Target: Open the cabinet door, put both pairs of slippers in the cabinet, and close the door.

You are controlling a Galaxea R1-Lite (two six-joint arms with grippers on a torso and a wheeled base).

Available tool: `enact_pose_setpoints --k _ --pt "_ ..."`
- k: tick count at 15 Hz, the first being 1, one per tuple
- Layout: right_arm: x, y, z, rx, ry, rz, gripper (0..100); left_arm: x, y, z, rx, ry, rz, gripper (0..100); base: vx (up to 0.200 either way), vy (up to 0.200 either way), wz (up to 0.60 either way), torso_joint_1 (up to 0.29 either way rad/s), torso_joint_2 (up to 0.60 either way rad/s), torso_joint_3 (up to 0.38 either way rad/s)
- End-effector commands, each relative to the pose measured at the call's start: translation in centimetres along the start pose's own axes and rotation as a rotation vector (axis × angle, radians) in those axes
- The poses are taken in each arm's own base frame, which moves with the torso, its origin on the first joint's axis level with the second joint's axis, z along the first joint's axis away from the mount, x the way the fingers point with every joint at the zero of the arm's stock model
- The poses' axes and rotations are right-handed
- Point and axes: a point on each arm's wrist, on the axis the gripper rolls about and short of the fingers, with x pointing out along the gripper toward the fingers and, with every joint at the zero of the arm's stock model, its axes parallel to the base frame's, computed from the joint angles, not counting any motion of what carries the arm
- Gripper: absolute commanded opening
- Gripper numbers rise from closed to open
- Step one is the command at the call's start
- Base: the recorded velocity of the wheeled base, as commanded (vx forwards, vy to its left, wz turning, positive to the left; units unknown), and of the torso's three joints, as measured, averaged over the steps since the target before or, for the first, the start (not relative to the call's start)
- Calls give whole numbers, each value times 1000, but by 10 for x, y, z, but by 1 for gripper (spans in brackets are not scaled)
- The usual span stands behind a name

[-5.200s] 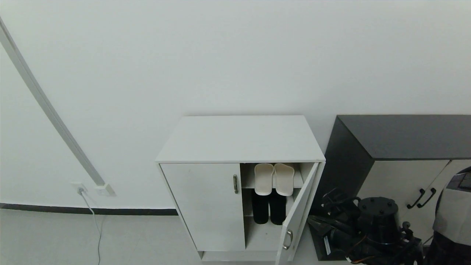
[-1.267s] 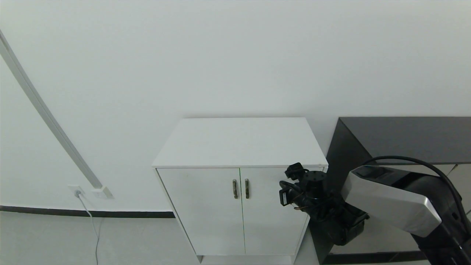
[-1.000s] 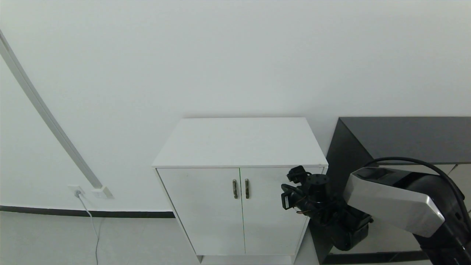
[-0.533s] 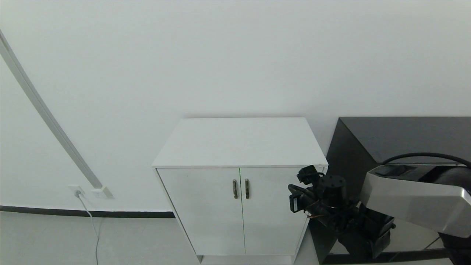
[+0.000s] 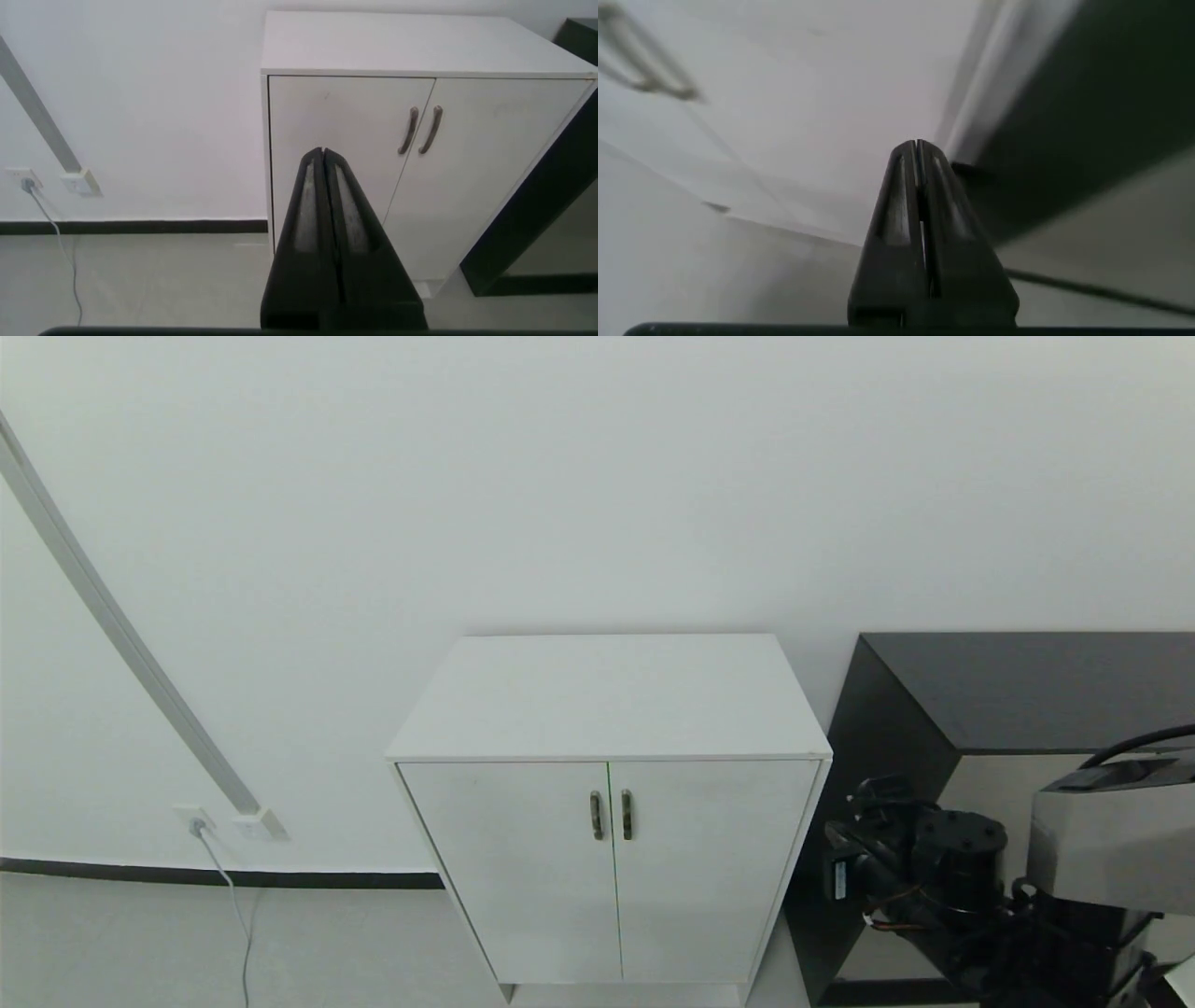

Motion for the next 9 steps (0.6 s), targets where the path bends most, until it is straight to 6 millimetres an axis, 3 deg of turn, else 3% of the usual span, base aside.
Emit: enact_pose_setpoints --k 1,7,9 --pt "-20 -18 9 11 -4 -73 0 0 0 0 0 0 0 0 0 0 0 0 0 0" --pt "-94 -50 15 11 35 -171 0 0 0 0 0 1 2 0 0 0 0 0 0 0" --pt "-102 -58 26 53 -25 -245 0 0 0 0 0 0 2 0 0 0 0 0 0 0"
